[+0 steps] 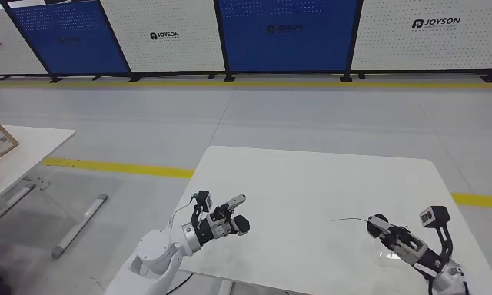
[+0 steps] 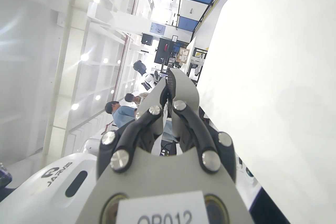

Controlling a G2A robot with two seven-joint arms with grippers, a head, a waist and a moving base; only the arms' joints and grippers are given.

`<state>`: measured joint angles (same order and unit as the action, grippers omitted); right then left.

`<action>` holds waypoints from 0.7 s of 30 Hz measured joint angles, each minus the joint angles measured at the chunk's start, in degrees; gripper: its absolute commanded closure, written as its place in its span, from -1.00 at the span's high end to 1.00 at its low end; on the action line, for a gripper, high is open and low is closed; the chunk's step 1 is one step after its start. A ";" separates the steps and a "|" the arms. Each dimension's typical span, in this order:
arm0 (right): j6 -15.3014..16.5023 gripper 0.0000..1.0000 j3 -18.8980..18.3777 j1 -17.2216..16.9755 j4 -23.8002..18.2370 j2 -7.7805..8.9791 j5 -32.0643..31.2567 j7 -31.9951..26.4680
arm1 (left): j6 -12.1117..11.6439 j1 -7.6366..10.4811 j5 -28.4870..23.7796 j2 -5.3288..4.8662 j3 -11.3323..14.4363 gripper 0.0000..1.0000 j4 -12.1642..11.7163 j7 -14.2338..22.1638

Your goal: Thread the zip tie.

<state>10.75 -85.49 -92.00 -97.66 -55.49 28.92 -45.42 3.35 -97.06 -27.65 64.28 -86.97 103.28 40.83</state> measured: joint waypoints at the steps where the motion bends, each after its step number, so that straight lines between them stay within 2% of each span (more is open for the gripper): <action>1: 0.00 -1.00 0.00 0.00 0.00 0.00 0.00 0.00 | 0.00 0.00 0.00 0.00 0.00 1.00 0.00 0.00; 9: 0.12 -1.00 -0.08 0.22 -0.93 -0.20 0.96 1.45 | 0.00 0.00 0.00 0.00 0.00 1.00 0.00 0.00; 14: -1.96 -1.00 4.10 2.67 -2.01 -0.84 -3.60 5.22 | 0.00 0.00 0.00 0.00 0.00 1.00 0.00 0.00; 18: -6.22 -1.00 8.78 5.24 -1.23 -1.50 -9.73 9.75 | 0.00 0.00 0.00 0.00 0.00 1.00 0.00 0.00; 21: -6.62 -1.00 9.45 5.57 -1.13 -1.62 -9.38 10.12 | 0.00 0.00 0.00 0.00 0.00 1.00 0.00 0.00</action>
<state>4.13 -76.04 -86.43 -98.78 -57.11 19.54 -35.30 3.35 -97.06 -27.64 64.28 -86.97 103.28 40.83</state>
